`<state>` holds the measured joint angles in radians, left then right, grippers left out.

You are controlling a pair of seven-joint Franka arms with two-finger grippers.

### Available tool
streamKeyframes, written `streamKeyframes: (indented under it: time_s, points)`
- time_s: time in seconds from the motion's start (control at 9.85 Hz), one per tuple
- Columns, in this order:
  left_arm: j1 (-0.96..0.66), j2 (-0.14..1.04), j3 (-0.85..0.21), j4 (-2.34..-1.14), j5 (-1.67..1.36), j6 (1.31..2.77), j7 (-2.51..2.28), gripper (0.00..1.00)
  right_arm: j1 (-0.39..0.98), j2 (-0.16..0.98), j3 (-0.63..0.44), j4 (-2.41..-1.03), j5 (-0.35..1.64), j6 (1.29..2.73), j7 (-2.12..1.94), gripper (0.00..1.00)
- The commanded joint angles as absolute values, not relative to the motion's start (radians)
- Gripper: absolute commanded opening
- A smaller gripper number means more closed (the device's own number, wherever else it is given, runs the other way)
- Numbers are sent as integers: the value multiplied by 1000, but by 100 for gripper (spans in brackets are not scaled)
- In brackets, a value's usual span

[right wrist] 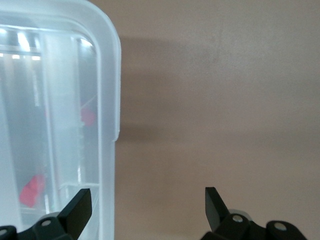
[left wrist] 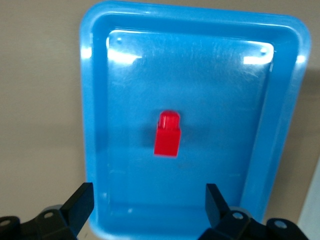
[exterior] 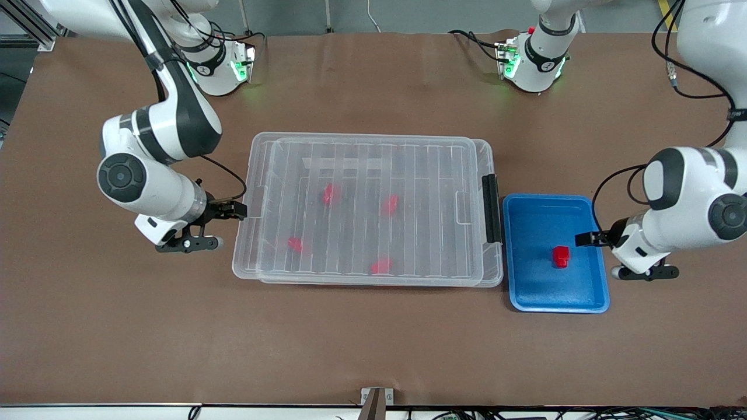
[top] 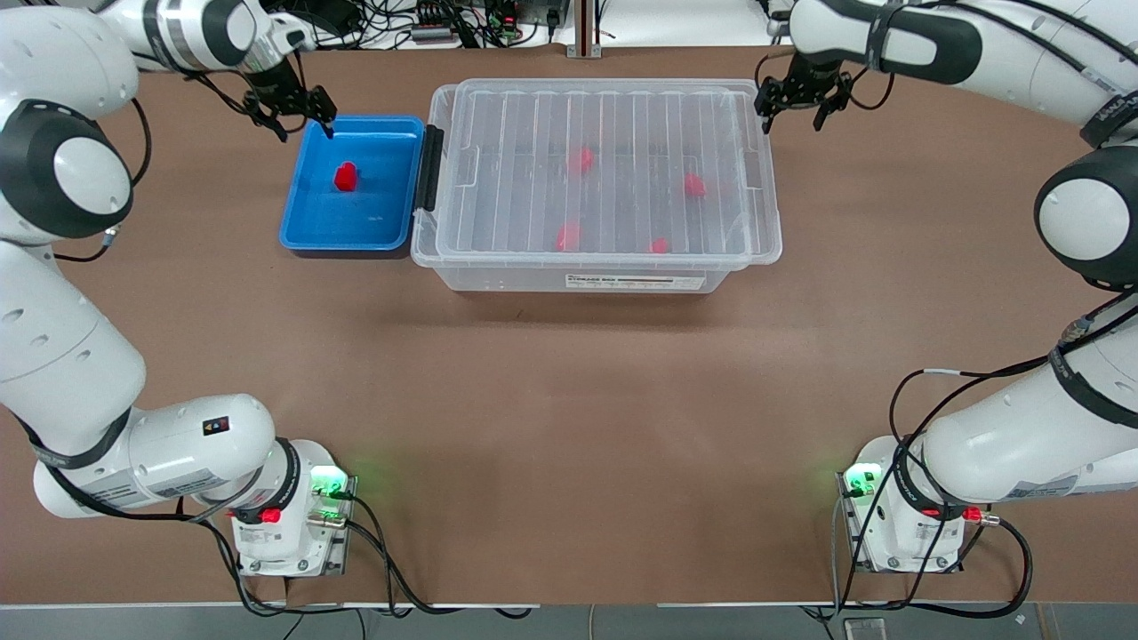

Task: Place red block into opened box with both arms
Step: 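Reach the left gripper to the red block while the right gripper reaches the lid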

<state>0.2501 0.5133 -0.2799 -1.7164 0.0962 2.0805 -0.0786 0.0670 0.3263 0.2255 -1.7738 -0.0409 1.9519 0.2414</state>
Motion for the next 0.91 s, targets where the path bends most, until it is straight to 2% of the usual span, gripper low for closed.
streamKeyframes:
  time_s: [0.0, 0.3, 0.41, 0.61, 0.81]
  points:
    - [250, 633, -284, -1718, 118, 2183, -86, 89, 67, 288, 232, -1866, -102, 2026, 255, 100]
    - [238, 687, -284, -1709, 120, 2206, -86, 77, 67, 290, 233, -1890, -107, 2060, 241, 100]
    - [238, 702, -284, -1707, 121, 2209, -84, 67, 67, 290, 235, -1891, -106, 2060, 241, 100]
    - [238, 701, -284, -1707, 123, 2209, -77, 39, 78, 290, 236, -1885, -106, 2059, 242, 100]
    - [236, 701, -284, -1707, 123, 2209, -75, 27, 95, 290, 238, -1888, -106, 2060, 241, 100]
